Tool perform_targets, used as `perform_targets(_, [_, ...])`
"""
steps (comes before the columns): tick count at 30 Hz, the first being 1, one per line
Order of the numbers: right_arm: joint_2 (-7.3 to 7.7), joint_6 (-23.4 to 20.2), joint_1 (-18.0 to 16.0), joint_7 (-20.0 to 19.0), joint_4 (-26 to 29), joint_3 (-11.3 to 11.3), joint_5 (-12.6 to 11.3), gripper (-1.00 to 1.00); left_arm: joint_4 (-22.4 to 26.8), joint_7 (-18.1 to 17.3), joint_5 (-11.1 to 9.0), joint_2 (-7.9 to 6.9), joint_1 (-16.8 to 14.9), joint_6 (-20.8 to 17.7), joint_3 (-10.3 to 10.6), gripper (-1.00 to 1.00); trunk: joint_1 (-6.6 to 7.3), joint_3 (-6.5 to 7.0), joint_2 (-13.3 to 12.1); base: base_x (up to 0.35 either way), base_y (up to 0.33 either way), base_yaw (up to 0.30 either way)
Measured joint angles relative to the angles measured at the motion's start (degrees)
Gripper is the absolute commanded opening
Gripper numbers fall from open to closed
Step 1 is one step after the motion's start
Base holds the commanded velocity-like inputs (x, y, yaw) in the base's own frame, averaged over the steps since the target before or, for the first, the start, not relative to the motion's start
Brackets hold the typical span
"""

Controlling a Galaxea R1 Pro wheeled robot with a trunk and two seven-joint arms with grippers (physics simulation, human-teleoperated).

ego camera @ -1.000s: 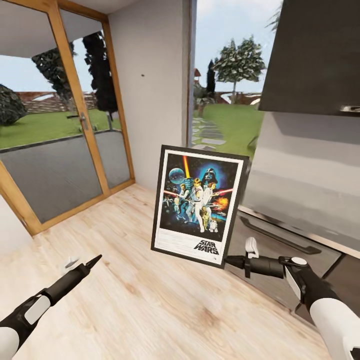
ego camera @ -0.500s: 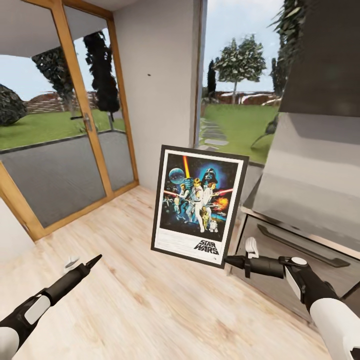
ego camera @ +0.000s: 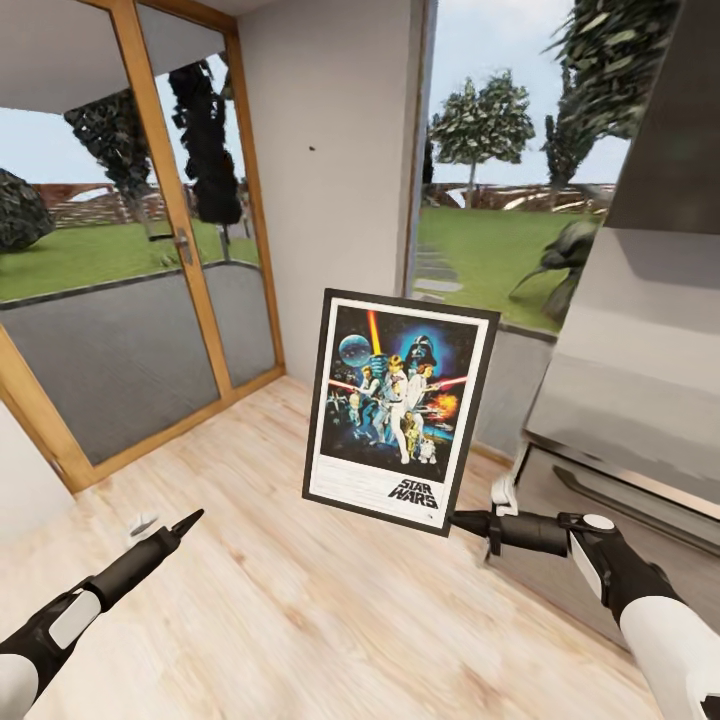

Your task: Pick up the poster from the kitchen countertop and hang it on one of the wall nails in the kitchen.

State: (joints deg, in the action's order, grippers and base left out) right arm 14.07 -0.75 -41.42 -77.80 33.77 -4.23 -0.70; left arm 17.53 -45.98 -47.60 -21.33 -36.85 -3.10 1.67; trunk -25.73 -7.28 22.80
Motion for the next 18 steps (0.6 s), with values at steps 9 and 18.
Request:
perform_targets(9, [-0.01,0.00,-0.01,0.00,0.00,0.00,0.00,-1.00,0.02,0.00,-0.01,-0.01,0.01,0.00,0.00,1.00,0.00,0.00,0.00,0.203,0.251,0.124])
perform_targets(18, [-0.01,0.00,0.00,0.02,-0.02,0.02,0.02,-1.00,0.02,0.01,-0.01,-0.01,0.03,0.00,0.00,1.00,0.00,0.00,0.00,0.203,0.252,0.271])
